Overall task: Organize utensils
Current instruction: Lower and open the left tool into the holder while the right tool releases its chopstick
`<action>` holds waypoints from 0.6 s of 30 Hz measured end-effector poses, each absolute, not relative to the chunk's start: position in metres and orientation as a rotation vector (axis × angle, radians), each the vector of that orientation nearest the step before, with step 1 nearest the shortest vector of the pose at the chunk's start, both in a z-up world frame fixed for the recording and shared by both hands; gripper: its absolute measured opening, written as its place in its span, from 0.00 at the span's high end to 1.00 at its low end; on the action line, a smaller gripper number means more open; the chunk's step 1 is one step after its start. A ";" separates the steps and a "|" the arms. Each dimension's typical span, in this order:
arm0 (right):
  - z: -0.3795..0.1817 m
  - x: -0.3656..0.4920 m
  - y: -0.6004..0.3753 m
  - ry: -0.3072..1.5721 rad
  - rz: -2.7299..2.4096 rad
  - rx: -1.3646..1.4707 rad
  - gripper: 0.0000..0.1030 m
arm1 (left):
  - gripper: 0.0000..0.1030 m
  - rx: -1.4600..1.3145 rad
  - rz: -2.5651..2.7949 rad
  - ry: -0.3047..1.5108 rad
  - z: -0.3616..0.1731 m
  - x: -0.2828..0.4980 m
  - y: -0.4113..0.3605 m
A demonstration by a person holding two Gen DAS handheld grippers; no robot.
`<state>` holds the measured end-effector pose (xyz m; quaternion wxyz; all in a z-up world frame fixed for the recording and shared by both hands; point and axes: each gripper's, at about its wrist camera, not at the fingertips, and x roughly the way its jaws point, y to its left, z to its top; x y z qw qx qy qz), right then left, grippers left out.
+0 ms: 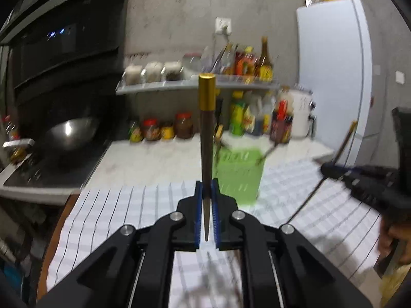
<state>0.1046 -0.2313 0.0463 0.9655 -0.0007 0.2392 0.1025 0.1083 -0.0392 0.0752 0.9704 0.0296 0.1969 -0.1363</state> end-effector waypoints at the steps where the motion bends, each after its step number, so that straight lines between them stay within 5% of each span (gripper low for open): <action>1: 0.055 0.110 -0.229 0.459 0.212 -0.005 0.94 | 0.94 0.053 -0.295 0.370 0.087 0.114 -0.044; 9: 0.127 0.161 -0.229 0.243 0.173 -0.007 0.94 | 0.94 0.049 -0.359 0.241 0.151 0.171 -0.081; 18: 0.078 0.229 -0.244 0.388 0.145 0.032 0.93 | 0.94 0.074 -0.343 0.434 0.092 0.265 -0.107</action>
